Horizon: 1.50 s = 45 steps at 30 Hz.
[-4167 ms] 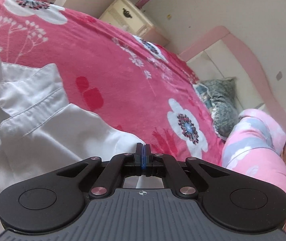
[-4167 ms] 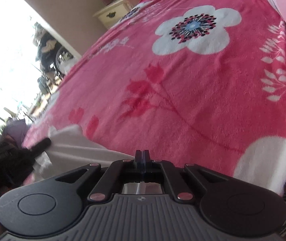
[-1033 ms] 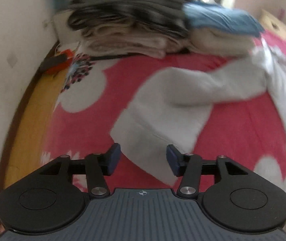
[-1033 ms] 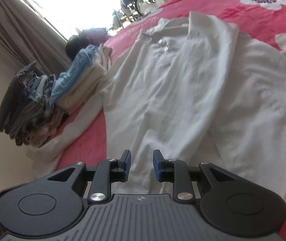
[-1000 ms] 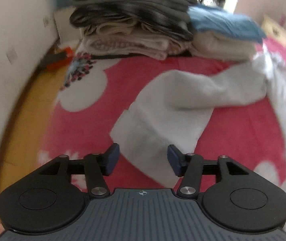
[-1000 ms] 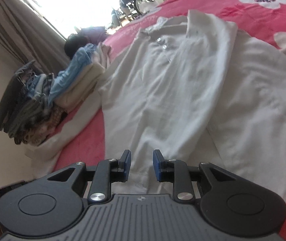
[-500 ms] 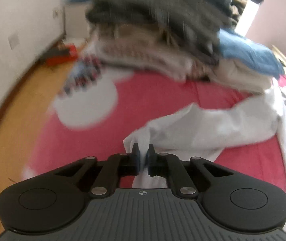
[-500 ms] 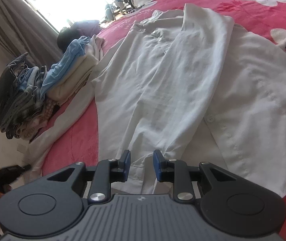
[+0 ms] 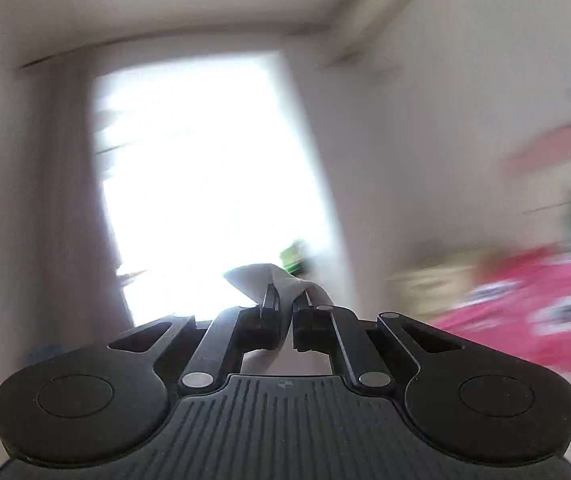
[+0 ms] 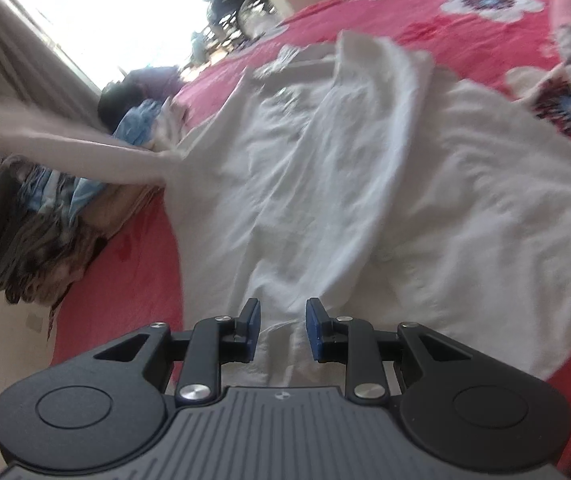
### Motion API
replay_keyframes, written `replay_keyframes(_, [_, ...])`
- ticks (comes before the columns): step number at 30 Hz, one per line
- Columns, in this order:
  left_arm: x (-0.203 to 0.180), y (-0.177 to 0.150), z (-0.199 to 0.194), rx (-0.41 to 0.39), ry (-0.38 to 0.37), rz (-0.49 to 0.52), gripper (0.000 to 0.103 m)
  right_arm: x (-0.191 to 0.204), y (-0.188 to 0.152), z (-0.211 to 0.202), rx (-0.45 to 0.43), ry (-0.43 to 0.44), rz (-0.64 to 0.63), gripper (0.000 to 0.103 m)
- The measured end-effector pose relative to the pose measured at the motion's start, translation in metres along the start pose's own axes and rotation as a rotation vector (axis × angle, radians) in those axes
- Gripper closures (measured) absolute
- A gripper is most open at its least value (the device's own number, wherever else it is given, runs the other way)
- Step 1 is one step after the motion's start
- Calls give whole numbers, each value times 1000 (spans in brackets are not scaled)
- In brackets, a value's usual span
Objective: Fold clothes
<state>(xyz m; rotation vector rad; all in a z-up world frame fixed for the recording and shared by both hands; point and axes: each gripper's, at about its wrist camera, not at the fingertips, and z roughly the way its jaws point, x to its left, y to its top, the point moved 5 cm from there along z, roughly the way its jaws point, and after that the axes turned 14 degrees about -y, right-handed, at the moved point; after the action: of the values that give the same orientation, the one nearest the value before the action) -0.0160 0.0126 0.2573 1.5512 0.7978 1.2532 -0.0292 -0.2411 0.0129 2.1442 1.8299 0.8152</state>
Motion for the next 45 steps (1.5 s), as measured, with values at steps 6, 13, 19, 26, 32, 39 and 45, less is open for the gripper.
replay_keyframes(6, [-175,-38,22,203,-666,-89,64,-64,-3,-34,-51,-111,169,73])
replay_keyframes(13, [-239,-138,40,560,-905,-359,64,-121,-7,-49,-62,-252,242,70])
replay_keyframes(19, [-218,-170,22,617,-920,-438,60,-114,-1,-41,-52,-208,206,70])
replay_keyframes(26, [-180,-217,17,729,-825,-563,59,-98,-1,-31,6,-153,179,67])
replay_keyframes(32, [-139,-233,36,712,-699,-667,59,-97,-5,-27,77,-179,201,60])
replay_keyframes(39, [-109,-258,75,727,-585,-704,59,-121,-25,-19,229,-126,443,60])
replay_keyframes(45, [-65,-270,104,716,-513,-953,59,-109,-41,-16,311,-28,476,60])
